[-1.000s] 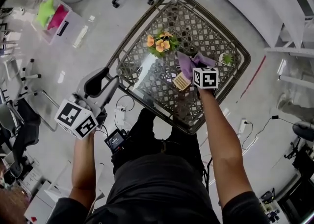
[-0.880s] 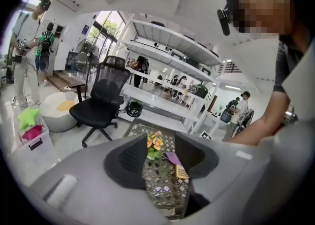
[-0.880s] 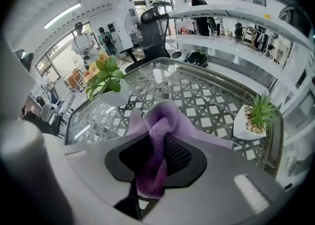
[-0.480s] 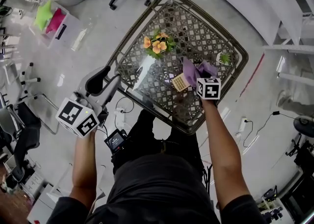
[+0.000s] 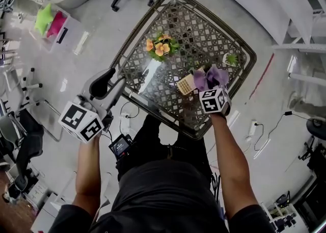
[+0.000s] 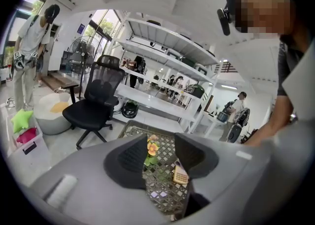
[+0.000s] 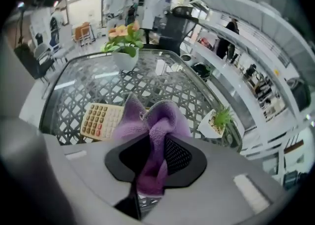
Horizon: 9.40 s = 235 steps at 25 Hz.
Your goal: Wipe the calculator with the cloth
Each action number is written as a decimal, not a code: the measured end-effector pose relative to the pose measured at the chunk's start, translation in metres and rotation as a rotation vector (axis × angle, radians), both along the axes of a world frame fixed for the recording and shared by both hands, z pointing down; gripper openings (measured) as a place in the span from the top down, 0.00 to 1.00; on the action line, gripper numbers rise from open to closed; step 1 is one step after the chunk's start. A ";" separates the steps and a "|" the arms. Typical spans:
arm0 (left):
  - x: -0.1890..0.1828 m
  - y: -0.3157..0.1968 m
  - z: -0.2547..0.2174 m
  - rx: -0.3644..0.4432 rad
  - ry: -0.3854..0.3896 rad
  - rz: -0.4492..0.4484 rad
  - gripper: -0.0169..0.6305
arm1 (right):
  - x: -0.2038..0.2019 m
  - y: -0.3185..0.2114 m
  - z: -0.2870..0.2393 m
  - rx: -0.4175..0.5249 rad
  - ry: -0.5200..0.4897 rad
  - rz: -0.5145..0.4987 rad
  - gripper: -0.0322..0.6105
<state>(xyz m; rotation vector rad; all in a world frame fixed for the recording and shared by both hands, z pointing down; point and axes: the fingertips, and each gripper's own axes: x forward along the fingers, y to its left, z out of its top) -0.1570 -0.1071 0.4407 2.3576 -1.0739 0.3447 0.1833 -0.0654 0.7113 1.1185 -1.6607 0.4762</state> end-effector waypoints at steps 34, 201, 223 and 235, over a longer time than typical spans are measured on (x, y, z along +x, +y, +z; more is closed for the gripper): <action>-0.012 0.017 0.003 0.002 0.012 -0.013 0.62 | -0.058 -0.068 -0.073 0.083 -0.664 0.413 0.84; 0.044 0.014 0.040 -0.072 -0.003 0.093 0.62 | -0.059 0.056 -0.004 -0.116 -0.711 0.610 0.83; 0.028 0.016 0.028 -0.051 -0.002 0.071 0.62 | -0.118 0.064 -0.002 -0.255 -0.566 0.195 0.83; 0.015 0.023 -0.009 0.010 -0.008 0.058 0.62 | -0.129 0.094 -0.043 -0.284 -0.516 0.013 0.75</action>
